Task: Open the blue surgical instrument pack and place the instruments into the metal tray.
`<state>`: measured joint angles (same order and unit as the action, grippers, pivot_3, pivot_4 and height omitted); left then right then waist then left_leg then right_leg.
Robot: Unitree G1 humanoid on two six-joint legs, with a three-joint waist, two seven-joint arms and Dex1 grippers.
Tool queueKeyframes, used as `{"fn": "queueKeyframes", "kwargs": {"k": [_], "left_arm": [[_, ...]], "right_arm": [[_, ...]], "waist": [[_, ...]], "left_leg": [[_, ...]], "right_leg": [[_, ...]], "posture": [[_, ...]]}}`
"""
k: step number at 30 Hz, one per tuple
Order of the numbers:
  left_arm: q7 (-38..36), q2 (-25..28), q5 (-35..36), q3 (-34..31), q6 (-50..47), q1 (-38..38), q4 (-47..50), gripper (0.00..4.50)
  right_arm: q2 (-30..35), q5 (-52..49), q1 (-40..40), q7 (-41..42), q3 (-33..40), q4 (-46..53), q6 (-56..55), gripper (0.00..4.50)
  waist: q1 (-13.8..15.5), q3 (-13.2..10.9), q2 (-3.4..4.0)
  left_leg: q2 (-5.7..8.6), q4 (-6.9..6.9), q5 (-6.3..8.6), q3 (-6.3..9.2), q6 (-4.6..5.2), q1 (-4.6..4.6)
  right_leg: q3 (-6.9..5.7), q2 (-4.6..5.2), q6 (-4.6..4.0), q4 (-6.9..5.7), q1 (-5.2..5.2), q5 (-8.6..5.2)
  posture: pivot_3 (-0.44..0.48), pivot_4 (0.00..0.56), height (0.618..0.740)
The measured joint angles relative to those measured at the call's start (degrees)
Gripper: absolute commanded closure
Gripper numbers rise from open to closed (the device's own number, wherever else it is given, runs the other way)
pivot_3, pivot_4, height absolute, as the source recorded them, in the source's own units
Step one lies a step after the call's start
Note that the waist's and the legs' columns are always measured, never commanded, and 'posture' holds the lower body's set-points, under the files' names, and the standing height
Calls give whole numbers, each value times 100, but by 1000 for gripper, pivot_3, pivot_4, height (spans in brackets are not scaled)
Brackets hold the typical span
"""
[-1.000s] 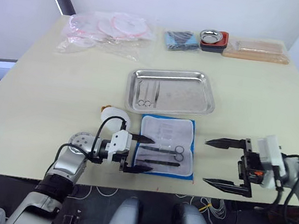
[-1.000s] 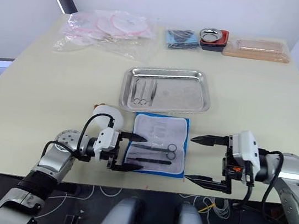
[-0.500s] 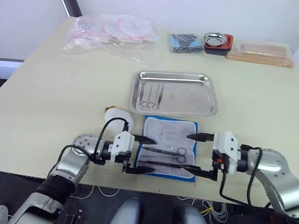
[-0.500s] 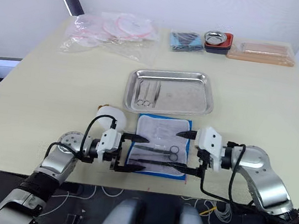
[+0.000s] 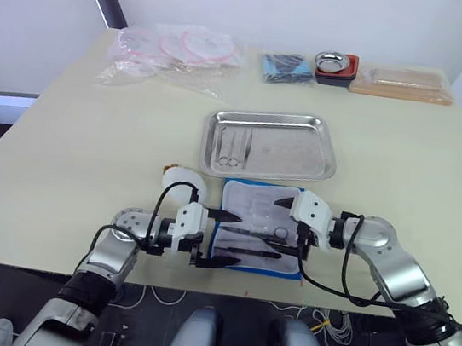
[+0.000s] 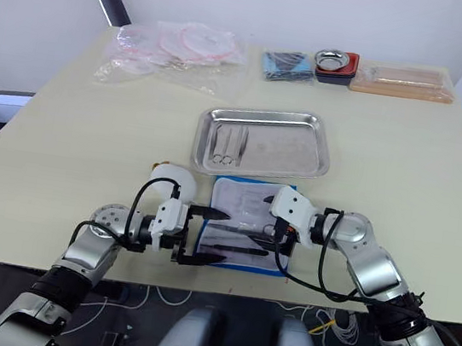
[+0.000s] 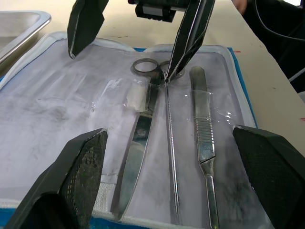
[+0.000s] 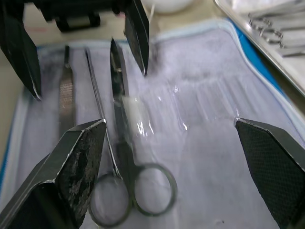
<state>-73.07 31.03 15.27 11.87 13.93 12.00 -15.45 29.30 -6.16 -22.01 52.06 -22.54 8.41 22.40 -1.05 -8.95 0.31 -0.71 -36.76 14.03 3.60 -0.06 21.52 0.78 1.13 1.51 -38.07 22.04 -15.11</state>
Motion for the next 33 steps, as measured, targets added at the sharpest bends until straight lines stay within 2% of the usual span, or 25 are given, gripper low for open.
{"fn": "queueKeyframes", "kwargs": {"k": [12,17,27,28,29,33], "left_arm": [[28,-11,0,5,0,0,-38,91],[32,-11,0,7,2,-11,-44,91],[91,-9,0,-7,-1,-62,-41,91],[106,-9,0,-7,-1,-78,-40,0],[118,-9,0,-7,-1,-90,-39,0],[160,-12,0,-5,1,-112,-38,0]], "right_arm": [[79,184,-203,21,-22,0,515,0],[228,344,-268,264,-254,75,357,0],[71,493,-321,257,-363,-50,246,0],[65,501,-329,262,-376,-57,261,518],[65,500,-332,288,-407,-58,292,758],[108,497,-355,517,-559,-23,351,2844]], "waist": [[-2,11,4],[-5,20,1],[-17,25,1],[-18,26,-1],[-18,28,-4],[-18,40,-3]], "left_leg": [[0,0,0,-11,0,-8],[-1,1,0,-15,0,-12],[-2,13,0,-25,0,-45],[-3,21,0,-25,0,-59],[-3,28,0,-24,0,-70],[-6,30,0,-22,0,-77]], "right_leg": [[13,-1,0,-1,-1,1],[16,-1,0,0,-2,1],[27,-1,-4,1,-23,-2],[30,-1,-10,4,-33,-6],[35,0,-15,6,-38,-9],[43,0,-21,6,-38,-13]], "posture": [[0,150,740],[0,150,740],[0,150,740],[0,150,740],[0,150,740],[0,150,740]]}}
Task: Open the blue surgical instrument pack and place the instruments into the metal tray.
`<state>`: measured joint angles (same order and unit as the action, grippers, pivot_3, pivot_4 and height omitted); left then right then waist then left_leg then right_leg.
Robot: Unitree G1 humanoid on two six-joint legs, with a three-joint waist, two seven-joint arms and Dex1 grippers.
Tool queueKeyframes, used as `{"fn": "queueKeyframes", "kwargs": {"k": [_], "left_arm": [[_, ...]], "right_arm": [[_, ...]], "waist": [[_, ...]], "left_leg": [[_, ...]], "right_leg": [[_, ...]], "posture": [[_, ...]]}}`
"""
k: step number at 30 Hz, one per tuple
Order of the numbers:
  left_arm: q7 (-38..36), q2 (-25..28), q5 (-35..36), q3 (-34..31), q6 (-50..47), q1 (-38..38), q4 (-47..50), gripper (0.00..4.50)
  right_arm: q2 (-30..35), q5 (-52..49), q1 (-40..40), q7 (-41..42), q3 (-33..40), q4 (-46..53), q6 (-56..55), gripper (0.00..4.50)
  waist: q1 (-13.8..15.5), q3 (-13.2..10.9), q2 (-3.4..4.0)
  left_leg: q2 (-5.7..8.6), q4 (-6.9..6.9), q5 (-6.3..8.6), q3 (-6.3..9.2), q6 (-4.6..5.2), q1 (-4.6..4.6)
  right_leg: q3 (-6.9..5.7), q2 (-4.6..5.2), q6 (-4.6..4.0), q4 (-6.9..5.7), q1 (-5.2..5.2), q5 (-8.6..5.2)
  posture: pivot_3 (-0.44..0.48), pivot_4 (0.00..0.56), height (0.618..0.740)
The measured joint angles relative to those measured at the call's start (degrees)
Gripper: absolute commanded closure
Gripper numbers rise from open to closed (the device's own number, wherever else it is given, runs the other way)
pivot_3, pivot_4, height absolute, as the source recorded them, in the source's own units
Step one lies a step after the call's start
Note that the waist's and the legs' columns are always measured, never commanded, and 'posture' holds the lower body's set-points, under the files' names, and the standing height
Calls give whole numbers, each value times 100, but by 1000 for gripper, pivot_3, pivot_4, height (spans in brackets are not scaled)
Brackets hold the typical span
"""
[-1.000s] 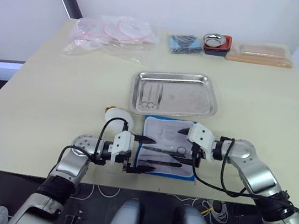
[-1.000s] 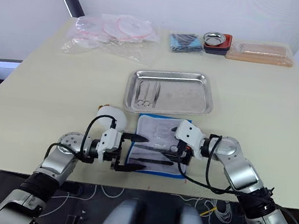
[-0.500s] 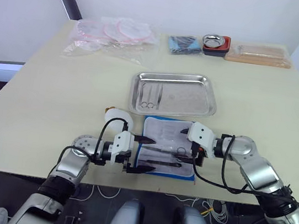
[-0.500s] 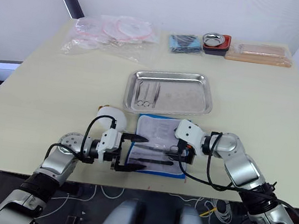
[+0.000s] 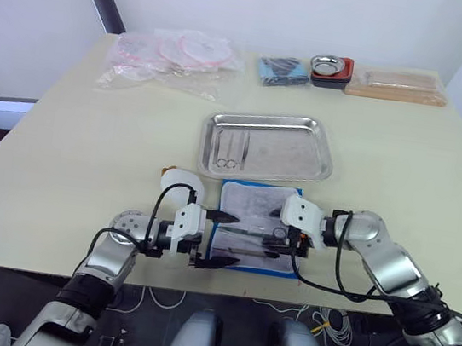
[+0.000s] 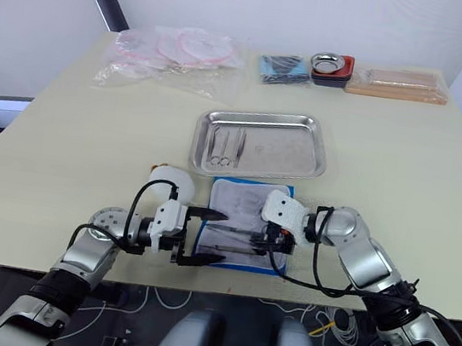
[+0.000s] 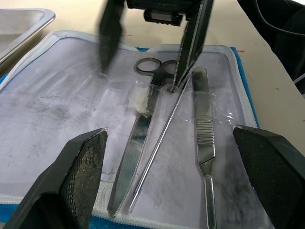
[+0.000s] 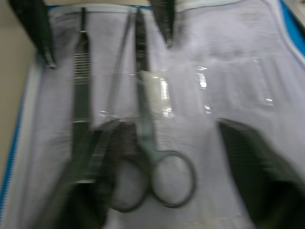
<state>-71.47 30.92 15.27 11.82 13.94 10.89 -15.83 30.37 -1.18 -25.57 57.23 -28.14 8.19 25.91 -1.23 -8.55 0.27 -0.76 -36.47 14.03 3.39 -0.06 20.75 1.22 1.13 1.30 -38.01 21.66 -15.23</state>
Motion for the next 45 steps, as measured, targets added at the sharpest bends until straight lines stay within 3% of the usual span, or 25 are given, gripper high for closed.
{"fn": "queueKeyframes", "kwargs": {"k": [4,15,33,45], "left_arm": [[36,0,0,1,3,-16,0,0],[41,-8,0,10,32,-18,2,0],[46,-22,0,15,73,-35,38,0],[59,-27,-4,23,47,-43,100,0]], "right_arm": [[22,19,-18,109,-63,25,1,4455],[150,303,-143,187,-216,178,-238,4455],[455,542,-675,525,-473,1164,1237,4455],[759,579,-836,628,-563,1387,1522,4455]], "waist": [[0,13,-9],[6,16,-11],[11,0,2],[14,-19,7]], "left_leg": [[-2,0,0,1,0,-3],[-20,5,0,1,0,0],[-24,18,1,4,-2,10],[-20,24,1,6,-2,19]], "right_leg": [[5,1,0,0,0,0],[4,1,0,6,3,-1],[-1,11,1,18,15,-3],[-11,25,3,28,26,-3]], "posture": [[0,150,740],[0,150,740],[0,150,740],[0,150,740]]}}
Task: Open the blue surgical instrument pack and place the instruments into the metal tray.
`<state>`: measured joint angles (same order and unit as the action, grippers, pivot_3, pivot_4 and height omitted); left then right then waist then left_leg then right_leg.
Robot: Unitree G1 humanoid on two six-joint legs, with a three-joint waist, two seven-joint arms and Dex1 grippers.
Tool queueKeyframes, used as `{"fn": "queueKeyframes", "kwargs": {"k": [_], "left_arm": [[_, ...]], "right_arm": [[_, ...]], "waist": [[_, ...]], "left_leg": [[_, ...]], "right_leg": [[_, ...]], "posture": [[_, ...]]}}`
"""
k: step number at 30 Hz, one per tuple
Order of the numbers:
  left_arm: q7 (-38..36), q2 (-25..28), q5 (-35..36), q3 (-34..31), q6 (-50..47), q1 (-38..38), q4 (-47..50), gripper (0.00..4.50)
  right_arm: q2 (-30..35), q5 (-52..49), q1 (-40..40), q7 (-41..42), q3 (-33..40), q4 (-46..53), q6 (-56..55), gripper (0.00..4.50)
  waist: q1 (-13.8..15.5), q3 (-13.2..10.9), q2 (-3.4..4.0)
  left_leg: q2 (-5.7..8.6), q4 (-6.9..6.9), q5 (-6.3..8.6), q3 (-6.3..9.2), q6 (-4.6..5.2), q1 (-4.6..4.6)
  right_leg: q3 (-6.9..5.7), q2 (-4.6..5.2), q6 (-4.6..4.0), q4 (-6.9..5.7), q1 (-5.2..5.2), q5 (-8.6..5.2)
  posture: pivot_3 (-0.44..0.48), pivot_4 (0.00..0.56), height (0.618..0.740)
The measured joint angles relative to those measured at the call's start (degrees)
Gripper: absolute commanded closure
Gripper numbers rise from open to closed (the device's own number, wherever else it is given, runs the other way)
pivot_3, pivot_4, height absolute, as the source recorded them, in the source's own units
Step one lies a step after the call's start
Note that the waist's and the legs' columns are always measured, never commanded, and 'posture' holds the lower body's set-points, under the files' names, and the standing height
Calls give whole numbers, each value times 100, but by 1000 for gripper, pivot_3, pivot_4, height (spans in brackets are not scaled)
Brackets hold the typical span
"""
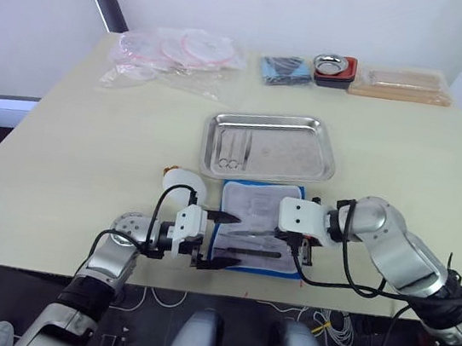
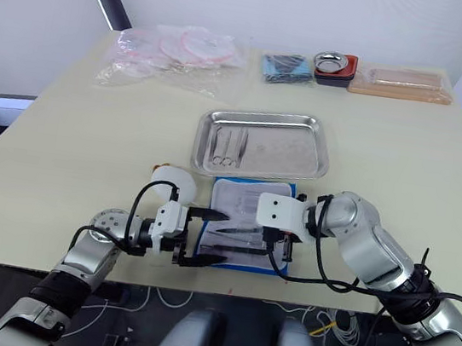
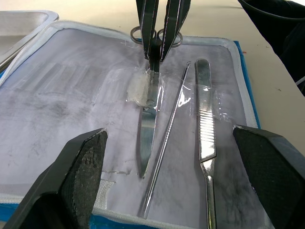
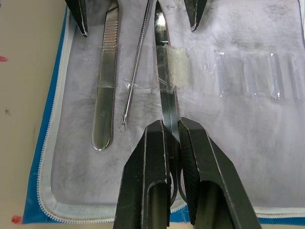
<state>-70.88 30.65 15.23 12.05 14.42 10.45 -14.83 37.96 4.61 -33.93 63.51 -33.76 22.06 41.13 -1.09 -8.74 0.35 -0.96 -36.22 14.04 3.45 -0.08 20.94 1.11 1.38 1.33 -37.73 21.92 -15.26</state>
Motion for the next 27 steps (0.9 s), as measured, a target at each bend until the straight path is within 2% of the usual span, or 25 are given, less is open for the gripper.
{"fn": "queueKeyframes", "kwargs": {"k": [14,27], "left_arm": [[10,-13,-12,20,-41,8,76,0],[10,-27,-22,62,-43,40,76,0]], "right_arm": [[545,-45,-160,315,6,205,117,4455],[1218,-275,-189,616,376,427,85,4455]], "waist": [[15,-15,4],[25,-19,5]], "left_leg": [[18,0,0,9,0,32],[34,0,0,14,0,39]], "right_leg": [[-15,19,4,4,23,0],[-22,50,14,10,23,-4]], "posture": [[0,150,740],[0,150,740]]}}
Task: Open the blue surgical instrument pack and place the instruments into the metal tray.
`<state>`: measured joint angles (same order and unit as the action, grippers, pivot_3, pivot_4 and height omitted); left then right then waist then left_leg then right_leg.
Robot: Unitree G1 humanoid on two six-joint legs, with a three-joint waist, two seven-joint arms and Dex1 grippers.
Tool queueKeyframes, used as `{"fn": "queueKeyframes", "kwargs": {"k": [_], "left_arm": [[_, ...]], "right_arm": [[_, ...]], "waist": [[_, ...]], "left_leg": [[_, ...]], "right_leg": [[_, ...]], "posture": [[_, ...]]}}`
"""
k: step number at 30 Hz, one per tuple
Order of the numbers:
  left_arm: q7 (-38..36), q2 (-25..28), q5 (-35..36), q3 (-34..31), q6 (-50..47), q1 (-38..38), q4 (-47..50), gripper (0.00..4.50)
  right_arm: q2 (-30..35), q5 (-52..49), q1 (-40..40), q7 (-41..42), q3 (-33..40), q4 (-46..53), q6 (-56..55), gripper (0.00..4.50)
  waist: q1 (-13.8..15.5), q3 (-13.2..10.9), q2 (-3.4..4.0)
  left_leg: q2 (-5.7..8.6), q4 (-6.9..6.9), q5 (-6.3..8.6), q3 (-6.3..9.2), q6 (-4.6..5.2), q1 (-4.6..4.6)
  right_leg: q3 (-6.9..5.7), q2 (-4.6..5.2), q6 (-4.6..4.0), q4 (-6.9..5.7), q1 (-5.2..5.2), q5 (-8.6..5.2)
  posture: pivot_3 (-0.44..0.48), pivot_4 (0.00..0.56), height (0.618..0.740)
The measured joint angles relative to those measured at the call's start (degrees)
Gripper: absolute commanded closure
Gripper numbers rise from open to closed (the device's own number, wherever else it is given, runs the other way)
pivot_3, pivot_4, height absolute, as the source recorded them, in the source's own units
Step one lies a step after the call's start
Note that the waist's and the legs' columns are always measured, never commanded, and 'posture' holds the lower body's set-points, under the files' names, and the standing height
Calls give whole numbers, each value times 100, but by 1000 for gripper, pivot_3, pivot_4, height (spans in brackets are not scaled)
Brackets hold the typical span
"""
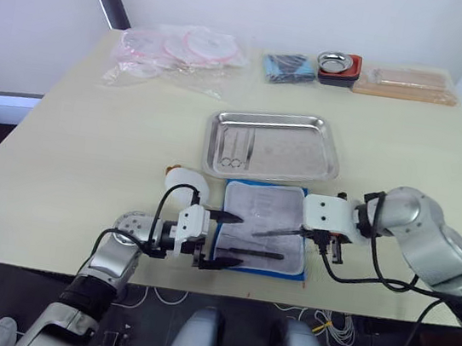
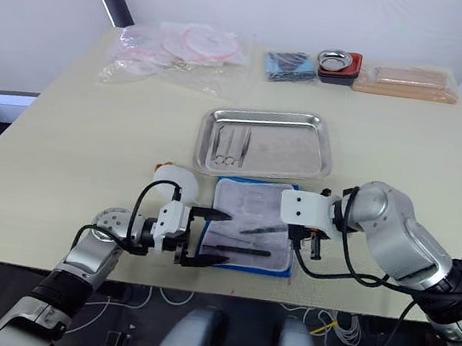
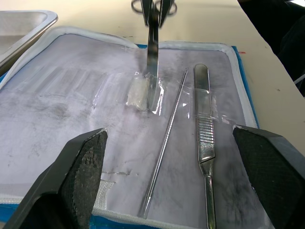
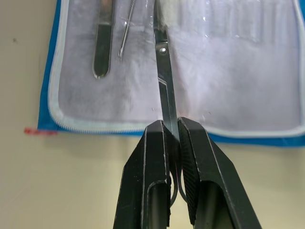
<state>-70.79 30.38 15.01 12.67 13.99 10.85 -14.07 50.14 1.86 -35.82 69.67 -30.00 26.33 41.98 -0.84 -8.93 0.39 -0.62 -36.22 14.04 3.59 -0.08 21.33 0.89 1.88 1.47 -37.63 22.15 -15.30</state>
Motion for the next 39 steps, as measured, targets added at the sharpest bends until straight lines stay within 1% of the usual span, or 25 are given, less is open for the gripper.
{"fn": "queueKeyframes", "kwargs": {"k": [8,12,19,22,25,26,29,31,33,35,36,38,39], "left_arm": [[0,-17,-5,19,1,16,-1,0],[-1,-20,-5,26,5,16,-1,0],[-1,-42,-14,37,33,28,-17,0],[1,-46,-19,35,34,43,-40,0],[-3,-49,-19,38,34,44,-40,0],[-2,-51,-20,41,34,47,-40,0],[-1,-54,-21,43,34,44,-39,0],[28,-57,-24,34,30,31,-39,0],[68,-70,-24,35,30,30,-37,0],[86,-65,-27,39,27,22,-33,0],[89,-69,-27,42,27,24,-31,0],[92,-63,-27,38,23,26,-28,0],[105,-68,-33,36,14,32,-30,0]], "right_arm": [[433,-215,59,182,348,5,-193,4455],[514,-253,59,220,546,-30,-311,4455],[614,-501,495,225,907,-176,-787,4455],[248,-741,529,-37,1264,-370,-718,4455],[-77,-920,523,-284,1368,-523,-490,4455],[-371,-978,511,-514,1460,-624,-324,4455],[-624,-1055,461,-787,1472,-658,-8,4455],[-945,-1056,296,-1083,1472,-689,268,4455],[-1132,-1078,183,-1272,1470,-690,415,4455],[-1658,-1110,17,-1705,1464,-718,752,4455],[-1703,-1121,15,-1746,1445,-719,778,4455],[-2018,-1141,9,-1997,1476,-822,916,4455],[-2477,-1171,5,-2399,1547,-1042,1070,4455]], "waist": [[6,-9,-2],[5,-6,2],[14,-7,3],[12,-7,2],[14,-6,3],[14,-5,6],[19,-1,13],[10,-2,18],[19,1,22],[16,13,36],[20,14,37],[16,22,34],[16,22,36]], "left_leg": [[2,0,0,0,0,13],[7,-1,-2,-4,0,37],[13,-2,-2,-8,0,42],[13,-4,-2,-9,1,42],[13,-4,-2,-8,1,41],[14,-4,-2,-10,1,43],[16,-5,-3,-8,1,44],[16,-5,-3,-10,2,43],[16,-5,-3,-5,2,44],[17,-5,-3,-4,2,43],[17,-5,-3,-4,2,43],[17,-5,-3,-3,3,40],[21,-6,-4,-5,4,41]], "right_leg": [[-5,7,3,4,8,0],[-3,0,28,3,31,14],[-1,3,32,4,31,13],[0,3,26,2,30,10],[-1,2,32,2,30,13],[1,2,39,0,30,17],[1,2,39,0,30,18],[4,3,39,-2,31,18],[0,2,38,-3,31,17],[1,2,38,-6,30,17],[0,1,38,-6,30,17],[-1,0,37,-5,30,17],[4,2,38,-10,29,18]], "posture": [[0,150,740],[0,150,740],[0,150,740],[0,150,740],[0,150,740],[0,150,740],[0,150,740],[0,150,740],[0,150,740],[0,150,740],[0,150,740],[0,150,740],[0,150,740]]}}
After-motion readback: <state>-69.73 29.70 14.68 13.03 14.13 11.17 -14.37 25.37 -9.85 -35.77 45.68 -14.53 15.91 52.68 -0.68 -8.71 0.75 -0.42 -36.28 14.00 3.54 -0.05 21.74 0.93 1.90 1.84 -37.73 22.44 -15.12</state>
